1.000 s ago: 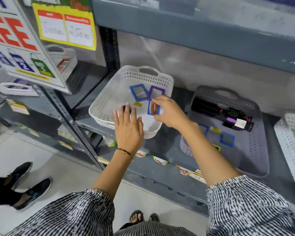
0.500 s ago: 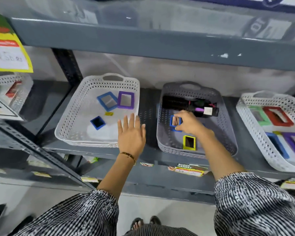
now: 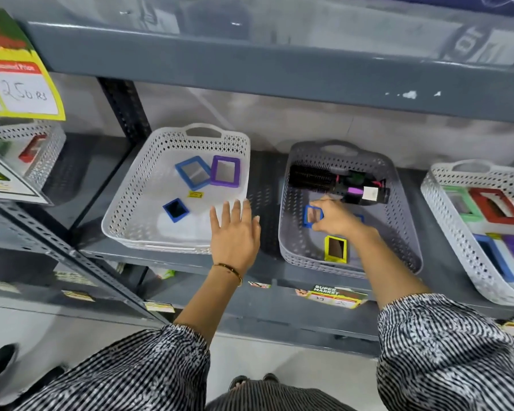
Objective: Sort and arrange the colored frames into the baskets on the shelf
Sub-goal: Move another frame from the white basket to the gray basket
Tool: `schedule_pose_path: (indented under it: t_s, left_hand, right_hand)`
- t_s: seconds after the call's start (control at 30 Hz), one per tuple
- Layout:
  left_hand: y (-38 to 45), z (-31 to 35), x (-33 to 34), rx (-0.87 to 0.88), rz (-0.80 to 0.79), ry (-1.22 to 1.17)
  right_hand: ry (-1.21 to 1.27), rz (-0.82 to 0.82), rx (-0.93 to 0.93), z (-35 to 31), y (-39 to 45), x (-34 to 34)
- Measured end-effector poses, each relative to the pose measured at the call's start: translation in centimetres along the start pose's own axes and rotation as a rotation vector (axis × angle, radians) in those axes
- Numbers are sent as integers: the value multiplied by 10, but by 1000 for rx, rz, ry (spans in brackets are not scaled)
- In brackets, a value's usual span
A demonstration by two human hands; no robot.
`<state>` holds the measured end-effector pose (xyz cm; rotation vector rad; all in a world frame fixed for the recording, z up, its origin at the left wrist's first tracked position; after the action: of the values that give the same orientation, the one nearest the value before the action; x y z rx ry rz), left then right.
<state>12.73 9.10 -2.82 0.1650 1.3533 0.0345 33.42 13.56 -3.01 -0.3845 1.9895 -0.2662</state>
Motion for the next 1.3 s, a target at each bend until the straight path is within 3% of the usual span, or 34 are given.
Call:
schedule_pose_path:
  t_s: [0.53, 0.67, 0.83, 1.03, 1.13, 1.3]
  left_hand:
    - [0, 0, -5, 4, -30, -50]
    - [-6, -9, -28, -29, 100, -154]
    - [-16, -58, -49, -184, 214, -144]
    - [-33, -124, -51, -428, 168, -115]
    - [-39, -132, -46, -451, 153, -112]
    - [-42, -131, -40, -446, 169, -168]
  right_hand:
    - [65, -14, 75, 5, 5, 1]
    - [26, 176, -46, -36, 11, -25]
    - [-23, 294, -351, -127, 18, -24]
    - [-191, 20, -584, -227, 46, 39]
    - [-320, -144, -628, -257, 60, 69]
    - [-485, -275, -607, -275, 82, 96]
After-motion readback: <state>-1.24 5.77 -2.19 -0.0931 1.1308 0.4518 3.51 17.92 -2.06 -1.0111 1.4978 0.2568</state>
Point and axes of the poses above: each hand's wrist, its own y-axis towards the middle knuckle, its own x-axis out of the palm, z = x × y, the point moved 6 cm from there along y, towards the middle knuckle, and after that the axes turned 6 degrees about -z, right-handed, at the moved point
